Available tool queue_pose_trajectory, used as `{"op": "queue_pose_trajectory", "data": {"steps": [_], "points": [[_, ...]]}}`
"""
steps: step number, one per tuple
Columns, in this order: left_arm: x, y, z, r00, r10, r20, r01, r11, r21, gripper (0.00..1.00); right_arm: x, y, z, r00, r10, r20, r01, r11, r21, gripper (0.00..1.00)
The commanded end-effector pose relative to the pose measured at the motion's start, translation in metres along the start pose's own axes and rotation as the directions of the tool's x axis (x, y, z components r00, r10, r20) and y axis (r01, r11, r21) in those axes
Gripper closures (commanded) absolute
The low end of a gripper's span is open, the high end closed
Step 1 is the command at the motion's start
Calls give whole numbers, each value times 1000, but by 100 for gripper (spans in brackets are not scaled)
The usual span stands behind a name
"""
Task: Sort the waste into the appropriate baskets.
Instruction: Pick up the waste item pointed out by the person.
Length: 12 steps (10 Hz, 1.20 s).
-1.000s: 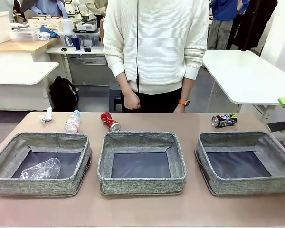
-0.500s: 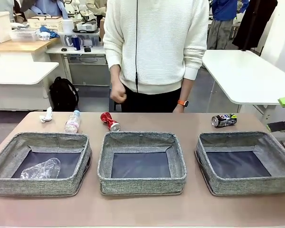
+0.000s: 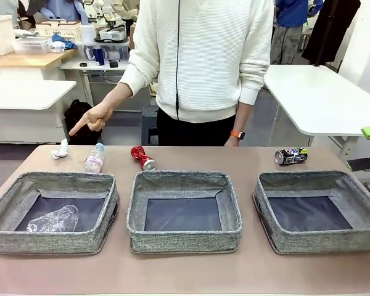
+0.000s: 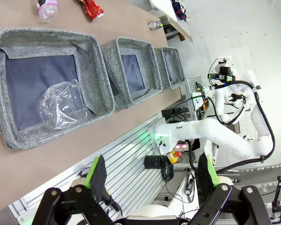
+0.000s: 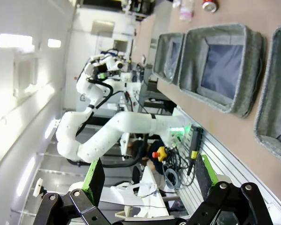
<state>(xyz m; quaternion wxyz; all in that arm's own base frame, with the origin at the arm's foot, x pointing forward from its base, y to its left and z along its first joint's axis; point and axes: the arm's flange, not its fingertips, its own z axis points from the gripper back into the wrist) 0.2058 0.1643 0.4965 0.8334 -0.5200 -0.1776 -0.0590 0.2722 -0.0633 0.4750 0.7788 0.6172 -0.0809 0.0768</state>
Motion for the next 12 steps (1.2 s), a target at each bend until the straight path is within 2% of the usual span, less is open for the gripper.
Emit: {"op": "queue_pose_trajectory", "data": {"steps": [1,3,4,5,6,7,8,9,10,11,12], "points": [[1,-2,-1,1000,-18,7,18,1000,-13,0,5,1,-1,1000,11,22,-11,1000,5,0],[0,0,0,1000,0,0,0,1000,0,0,5,1,-1,1000,11,22,-11,1000,5,0],[23,-5,-25,998,-49,-49,61,963,264,0,5,1,-1,1000,11,22,-11,1000,5,0],[55,-7,-53,990,-127,-57,136,807,575,0,5,1,-1,1000,11,22,-11,1000,5,0],[87,-6,-81,974,-208,-95,202,590,782,0,5,1,-1,1000,11,22,-11,1000,5,0],[110,-3,-102,950,-216,-224,297,412,861,0,5,1,-1,1000,11,22,-11,1000,5,0],[126,1,-119,953,-232,-193,266,345,900,0,5,1,-1,1000,11,22,-11,1000,5,0],[135,2,-129,956,-294,-28,147,393,908,0,5,1,-1,1000,11,22,-11,1000,5,0],[114,-28,-105,950,-280,-136,301,716,630,0,5,1,-1,1000,11,22,-11,1000,5,0],[114,-28,-105,950,-280,-136,301,716,630,0,5,1,-1,1000,11,22,-11,1000,5,0],[139,-23,-129,938,-323,-127,306,598,741,0,5,1,-1,1000,11,22,-11,1000,5,0]]}}
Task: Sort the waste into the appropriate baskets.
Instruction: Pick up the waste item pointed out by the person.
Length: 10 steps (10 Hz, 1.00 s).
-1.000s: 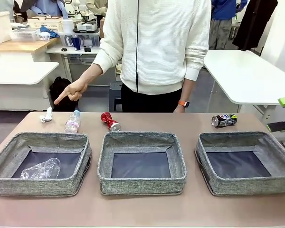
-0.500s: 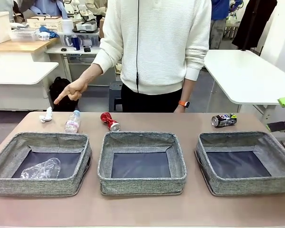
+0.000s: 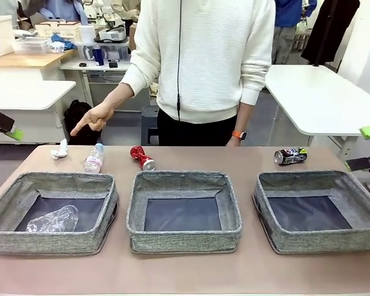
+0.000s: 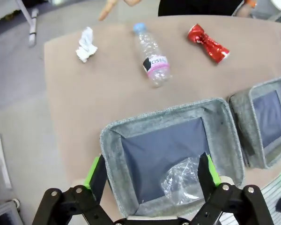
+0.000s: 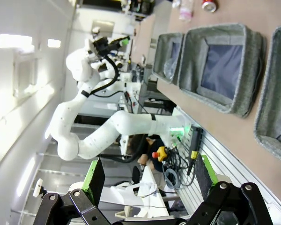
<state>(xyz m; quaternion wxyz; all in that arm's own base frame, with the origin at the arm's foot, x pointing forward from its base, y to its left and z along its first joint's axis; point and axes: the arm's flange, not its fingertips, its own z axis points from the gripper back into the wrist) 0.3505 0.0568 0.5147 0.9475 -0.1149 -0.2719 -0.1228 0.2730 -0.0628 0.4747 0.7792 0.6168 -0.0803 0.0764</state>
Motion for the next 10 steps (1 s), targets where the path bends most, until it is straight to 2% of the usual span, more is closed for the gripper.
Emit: {"op": "queue_pose_trajectory", "data": {"steps": [1,3,4,5,6,7,8,9,10], "points": [[43,15,-42,993,73,-93,-66,995,80,0,5,1,-1,1000,13,22,-13,1000,6,0],[84,45,-102,986,97,-133,-75,984,159,0,5,1,-1,1000,13,22,-13,1000,6,0],[104,60,-139,982,77,-171,-52,987,149,0,5,1,-1,1000,13,22,-13,1000,6,0],[115,76,-168,982,60,-180,-20,976,218,0,5,1,-1,1000,13,22,-13,1000,6,0],[117,87,-188,976,27,-215,15,981,195,0,5,1,-1,1000,13,22,-13,1000,6,0],[118,98,-201,986,-36,-163,64,983,172,0,5,1,-1,1000,13,22,-13,1000,6,0],[121,105,-212,995,10,-100,8,984,178,0,5,1,-1,1000,13,22,-13,1000,6,0],[110,91,-210,980,21,-200,19,981,194,0,5,1,-1,1000,13,22,-13,1000,6,0],[110,91,-210,980,21,-200,19,981,194,0,5,1,-1,1000,13,22,-13,1000,6,0]]}}
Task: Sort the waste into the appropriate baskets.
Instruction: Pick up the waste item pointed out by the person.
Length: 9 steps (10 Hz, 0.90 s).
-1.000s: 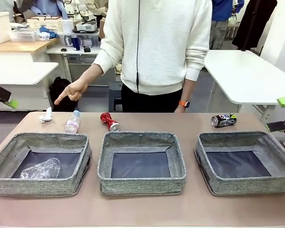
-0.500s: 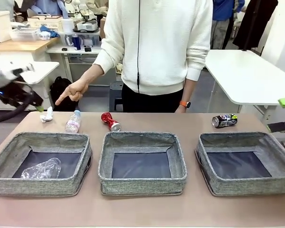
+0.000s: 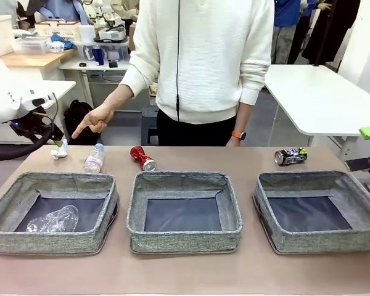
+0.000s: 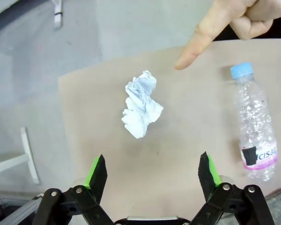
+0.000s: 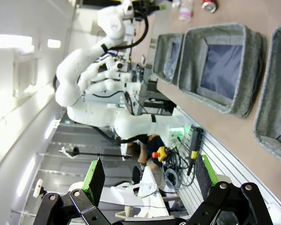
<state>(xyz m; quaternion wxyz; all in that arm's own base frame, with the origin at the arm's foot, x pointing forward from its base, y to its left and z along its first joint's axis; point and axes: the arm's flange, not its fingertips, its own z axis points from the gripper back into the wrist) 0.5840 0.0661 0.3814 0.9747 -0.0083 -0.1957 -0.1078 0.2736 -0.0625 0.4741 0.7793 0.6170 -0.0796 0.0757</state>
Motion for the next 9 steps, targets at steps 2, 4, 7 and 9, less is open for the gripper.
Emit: {"op": "queue_pose_trajectory", "data": {"steps": [2,4,7,9], "points": [[6,-4,-6,997,-77,4,77,997,-25,0,4,2,0,1000,15,22,-15,1000,6,0],[12,-1,-28,995,-89,49,91,995,-43,0,4,2,0,1000,15,22,-15,1000,6,0],[18,3,-54,995,-91,37,91,996,-5,0,4,2,0,1000,15,22,-15,1000,6,0],[26,6,-70,992,-102,71,101,995,10,0,4,2,0,1000,15,22,-15,1000,6,0]]}}
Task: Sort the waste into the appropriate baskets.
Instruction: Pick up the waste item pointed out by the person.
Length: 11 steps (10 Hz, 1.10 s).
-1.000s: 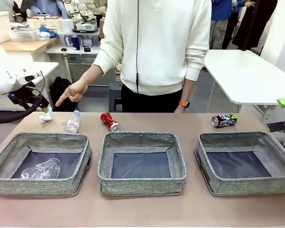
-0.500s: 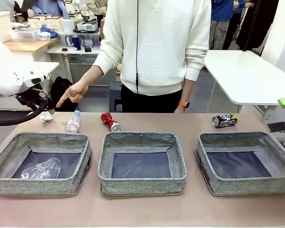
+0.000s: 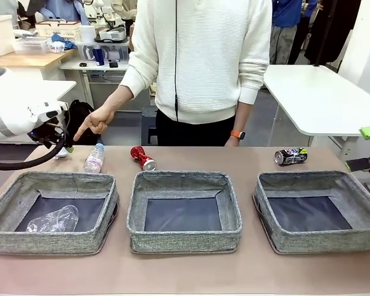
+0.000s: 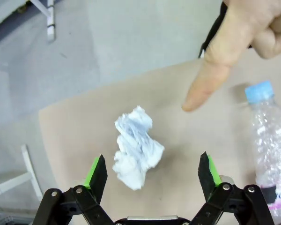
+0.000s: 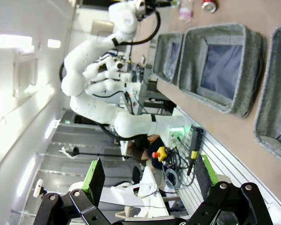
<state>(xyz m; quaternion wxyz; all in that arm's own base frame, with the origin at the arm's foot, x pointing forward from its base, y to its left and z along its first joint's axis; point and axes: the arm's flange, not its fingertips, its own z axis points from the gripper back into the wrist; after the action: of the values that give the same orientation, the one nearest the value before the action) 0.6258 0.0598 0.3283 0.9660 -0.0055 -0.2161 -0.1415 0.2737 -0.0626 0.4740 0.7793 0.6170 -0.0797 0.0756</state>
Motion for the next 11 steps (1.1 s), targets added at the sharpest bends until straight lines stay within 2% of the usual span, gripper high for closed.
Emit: {"op": "queue_pose_trajectory", "data": {"steps": [1,6,7,8,9,10,11], "points": [[9,8,-14,999,-37,13,37,999,6,0,4,2,0,1000,15,22,-15,1000,6,0],[9,10,-20,999,6,46,-6,1000,7,0,4,2,0,1000,15,22,-15,1000,6,0],[8,10,-19,999,15,52,-16,1000,6,60,4,2,0,1000,15,22,-15,1000,6,0],[8,11,-18,999,16,52,-16,1000,8,60,4,2,0,1000,15,22,-15,1000,6,0],[7,11,-18,999,9,41,-9,1000,4,100,4,2,0,1000,15,22,-15,1000,6,0],[6,11,-18,999,8,38,-8,1000,-3,65,4,2,0,1000,15,22,-15,1000,6,0],[6,11,-17,999,13,40,-13,1000,-3,100,4,2,0,1000,15,22,-15,1000,6,0]]}}
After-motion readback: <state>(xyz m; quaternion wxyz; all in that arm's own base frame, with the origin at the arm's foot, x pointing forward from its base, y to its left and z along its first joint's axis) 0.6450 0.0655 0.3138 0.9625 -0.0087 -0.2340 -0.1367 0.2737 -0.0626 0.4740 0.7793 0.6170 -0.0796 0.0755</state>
